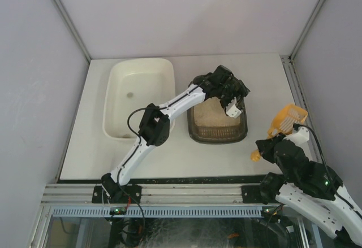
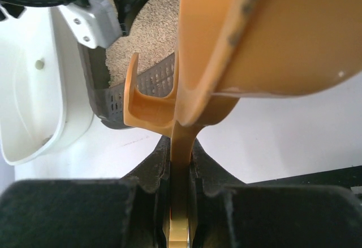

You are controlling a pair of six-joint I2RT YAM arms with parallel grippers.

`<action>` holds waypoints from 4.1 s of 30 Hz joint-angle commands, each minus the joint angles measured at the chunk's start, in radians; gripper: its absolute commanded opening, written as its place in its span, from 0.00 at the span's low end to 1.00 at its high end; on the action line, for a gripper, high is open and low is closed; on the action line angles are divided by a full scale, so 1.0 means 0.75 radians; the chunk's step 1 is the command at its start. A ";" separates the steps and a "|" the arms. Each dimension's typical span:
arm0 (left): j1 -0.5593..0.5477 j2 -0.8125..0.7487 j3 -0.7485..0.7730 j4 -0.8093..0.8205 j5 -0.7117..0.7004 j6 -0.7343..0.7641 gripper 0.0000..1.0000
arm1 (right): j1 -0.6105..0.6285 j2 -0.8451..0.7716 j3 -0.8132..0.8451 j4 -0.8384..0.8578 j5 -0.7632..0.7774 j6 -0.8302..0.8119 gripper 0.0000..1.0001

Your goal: Clean the litter box

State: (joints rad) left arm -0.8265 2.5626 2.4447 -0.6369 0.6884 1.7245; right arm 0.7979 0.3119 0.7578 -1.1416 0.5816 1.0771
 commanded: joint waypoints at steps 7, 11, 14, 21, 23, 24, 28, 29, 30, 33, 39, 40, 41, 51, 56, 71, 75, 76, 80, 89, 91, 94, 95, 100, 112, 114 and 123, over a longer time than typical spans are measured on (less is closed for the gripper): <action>-0.005 0.028 0.085 0.205 0.025 -0.144 0.87 | 0.006 -0.116 0.003 0.013 0.031 0.068 0.00; -0.005 0.024 0.053 0.202 -0.006 -0.109 0.81 | 0.029 -0.130 0.002 -0.002 0.049 0.097 0.00; -0.005 0.028 0.036 0.196 -0.038 -0.062 0.77 | 0.043 -0.168 0.003 -0.016 0.064 0.120 0.00; -0.006 0.026 -0.023 0.241 -0.065 -0.020 0.17 | 0.140 -0.259 0.004 -0.086 0.149 0.232 0.00; -0.005 0.033 -0.014 0.253 -0.064 -0.022 0.17 | 0.188 -0.276 0.004 -0.117 0.187 0.279 0.00; -0.005 0.037 -0.010 0.252 -0.063 -0.024 0.19 | 0.216 -0.284 0.004 -0.133 0.203 0.304 0.00; -0.010 0.036 -0.009 0.234 -0.068 -0.006 0.21 | 0.316 -0.316 0.006 -0.199 0.269 0.409 0.00; -0.012 0.033 -0.010 0.211 -0.079 0.007 0.20 | 0.336 -0.325 0.005 -0.212 0.280 0.430 0.00; -0.017 0.027 -0.012 0.191 -0.108 0.014 0.17 | 0.356 -0.332 0.004 -0.220 0.290 0.445 0.00; -0.041 0.003 -0.028 0.126 -0.258 0.003 0.04 | 0.384 -0.337 0.006 -0.231 0.302 0.464 0.00; -0.048 -0.049 -0.041 -0.032 -0.468 -0.106 0.00 | 0.407 -0.308 0.026 -0.250 0.305 0.469 0.00; -0.048 -0.060 -0.045 -0.064 -0.491 -0.120 0.00 | 0.408 -0.306 0.027 -0.253 0.307 0.469 0.00; -0.048 -0.071 -0.051 -0.095 -0.505 -0.140 0.00 | 0.408 -0.306 0.028 -0.253 0.308 0.469 0.00; -0.049 -0.210 -0.063 -0.481 -0.566 -0.288 0.00 | 0.411 -0.284 0.037 -0.267 0.312 0.476 0.00; -0.052 -0.250 -0.053 -0.576 -0.630 -0.447 0.00 | 0.413 -0.267 0.038 -0.269 0.320 0.473 0.00; -0.068 -0.226 0.016 -0.554 -0.724 -0.825 0.00 | 0.423 -0.234 0.068 -0.286 0.347 0.468 0.00; -0.068 -0.225 0.021 -0.526 -0.702 -0.942 0.00 | 0.426 -0.234 0.069 -0.291 0.352 0.468 0.00; -0.069 -0.226 0.022 -0.508 -0.699 -0.987 0.00 | 0.426 -0.234 0.070 -0.296 0.353 0.474 0.00; -0.068 -0.248 0.019 -0.463 -0.674 -1.191 0.00 | 0.427 -0.231 0.071 -0.305 0.356 0.484 0.00; -0.066 -0.311 0.008 -0.379 -0.719 -1.563 0.00 | 0.435 -0.174 0.069 -0.275 0.361 0.471 0.00; -0.066 -0.330 -0.002 -0.341 -0.761 -1.638 0.00 | 0.437 -0.154 0.068 -0.270 0.359 0.468 0.00; -0.066 -0.338 -0.005 -0.321 -0.818 -1.695 0.00 | 0.438 -0.140 0.069 -0.264 0.363 0.468 0.00; -0.066 -0.337 -0.006 -0.322 -0.832 -1.704 0.00 | 0.438 -0.140 0.068 -0.262 0.365 0.467 0.00; -0.063 -0.330 -0.005 -0.364 -0.874 -1.718 0.00 | 0.440 -0.146 0.068 -0.256 0.368 0.463 0.00; 0.044 -0.339 0.048 -0.481 -0.765 -1.975 0.00 | 0.445 -0.057 0.070 -0.145 0.312 0.336 0.00; 0.062 -0.355 0.019 -0.497 -0.723 -2.000 0.00 | 0.445 -0.023 0.071 -0.127 0.297 0.319 0.00; 0.074 -0.569 -0.300 -0.177 -0.780 -1.666 0.76 | 0.439 0.078 0.070 0.001 0.258 0.236 0.00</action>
State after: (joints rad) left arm -0.7567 2.2715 2.2868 -0.9302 0.1066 0.3332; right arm 1.1217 0.3466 0.7792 -1.2175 0.7799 1.2991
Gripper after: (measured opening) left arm 0.650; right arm 0.077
